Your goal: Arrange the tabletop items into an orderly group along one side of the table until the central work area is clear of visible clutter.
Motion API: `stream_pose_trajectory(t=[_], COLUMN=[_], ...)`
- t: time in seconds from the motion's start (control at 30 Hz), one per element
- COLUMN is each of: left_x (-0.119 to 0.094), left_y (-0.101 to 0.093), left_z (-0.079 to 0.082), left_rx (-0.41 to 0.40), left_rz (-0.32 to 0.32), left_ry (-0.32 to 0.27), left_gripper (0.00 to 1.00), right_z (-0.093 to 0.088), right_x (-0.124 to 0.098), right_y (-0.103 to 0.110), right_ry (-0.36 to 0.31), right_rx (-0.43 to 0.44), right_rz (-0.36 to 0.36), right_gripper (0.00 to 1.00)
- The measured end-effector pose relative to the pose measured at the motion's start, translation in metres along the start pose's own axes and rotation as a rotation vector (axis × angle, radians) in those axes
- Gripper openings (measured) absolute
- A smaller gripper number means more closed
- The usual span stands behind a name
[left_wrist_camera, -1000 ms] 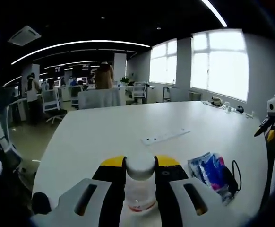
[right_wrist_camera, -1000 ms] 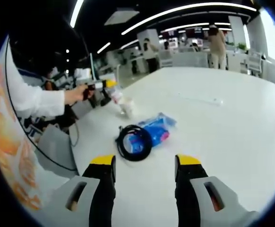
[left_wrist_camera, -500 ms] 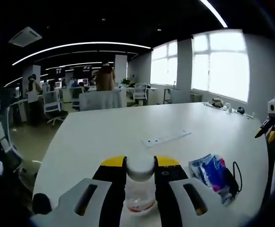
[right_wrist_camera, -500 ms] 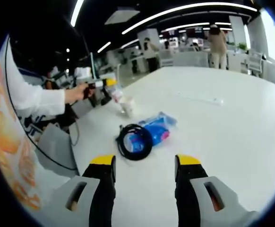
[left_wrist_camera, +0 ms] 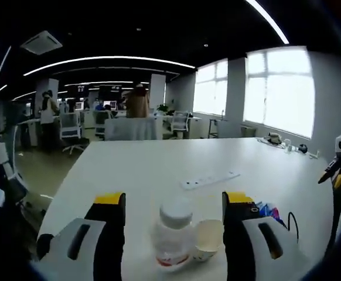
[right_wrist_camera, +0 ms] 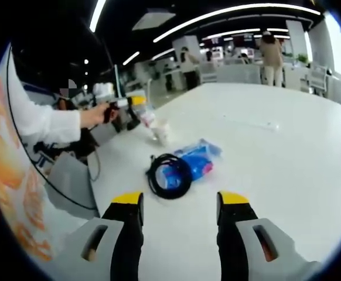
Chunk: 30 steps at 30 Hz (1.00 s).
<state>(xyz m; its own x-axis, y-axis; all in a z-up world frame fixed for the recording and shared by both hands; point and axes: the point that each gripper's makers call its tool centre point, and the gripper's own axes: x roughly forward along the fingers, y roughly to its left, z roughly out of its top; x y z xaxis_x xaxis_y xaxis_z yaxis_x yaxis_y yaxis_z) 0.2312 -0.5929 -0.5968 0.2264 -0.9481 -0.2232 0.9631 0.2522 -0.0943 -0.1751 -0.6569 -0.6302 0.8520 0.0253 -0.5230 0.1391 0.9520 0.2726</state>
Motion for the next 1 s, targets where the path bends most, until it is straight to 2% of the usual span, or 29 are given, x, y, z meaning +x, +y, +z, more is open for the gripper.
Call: stream_pose_trajectory(t=[0.1, 0.17, 0.2, 0.27, 0.43, 0.53, 0.63, 0.8, 1.0], left_x=[-0.01, -0.018, -0.024, -0.032, -0.047, -0.055, -0.063, -0.076, -0.093], left_y=[-0.003, -0.009, -0.013, -0.025, -0.052, -0.063, -0.071, -0.084, -0.095], left_z=[0.003, -0.002, -0.003, -0.002, -0.008, -0.008, -0.006, -0.004, -0.011], left_rx=[-0.026, -0.122, -0.16, -0.174, -0.138, -0.134, -0.133, -0.128, -0.145], left_rz=[0.027, 0.049, 0.066, 0.053, 0.038, 0.033, 0.043, 0.058, 0.086], left_ry=[-0.011, 0.019, 0.025, 0.007, 0.046, 0.046, 0.041, 0.033, 0.028], left_gripper=[0.95, 1.0, 0.99, 1.0, 1.0, 0.99, 0.98, 0.97, 0.95], right_z=[0.002, 0.003, 0.004, 0.004, 0.006, 0.007, 0.005, 0.003, 0.002], right_x=[-0.001, -0.002, -0.003, -0.005, -0.009, -0.011, -0.014, -0.016, -0.023], right_y=[0.002, 0.003, 0.004, 0.004, 0.004, 0.005, 0.007, 0.007, 0.001], right_ry=[-0.009, -0.019, -0.025, -0.03, -0.058, -0.078, -0.074, -0.082, -0.1], right_rx=[-0.003, -0.006, -0.006, -0.005, 0.013, 0.028, -0.002, 0.004, 0.019], right_rz=[0.005, 0.008, 0.01, 0.012, 0.022, 0.029, 0.031, 0.041, 0.034], right_gripper=[0.49, 0.49, 0.49, 0.49, 0.49, 0.49, 0.49, 0.49, 0.49])
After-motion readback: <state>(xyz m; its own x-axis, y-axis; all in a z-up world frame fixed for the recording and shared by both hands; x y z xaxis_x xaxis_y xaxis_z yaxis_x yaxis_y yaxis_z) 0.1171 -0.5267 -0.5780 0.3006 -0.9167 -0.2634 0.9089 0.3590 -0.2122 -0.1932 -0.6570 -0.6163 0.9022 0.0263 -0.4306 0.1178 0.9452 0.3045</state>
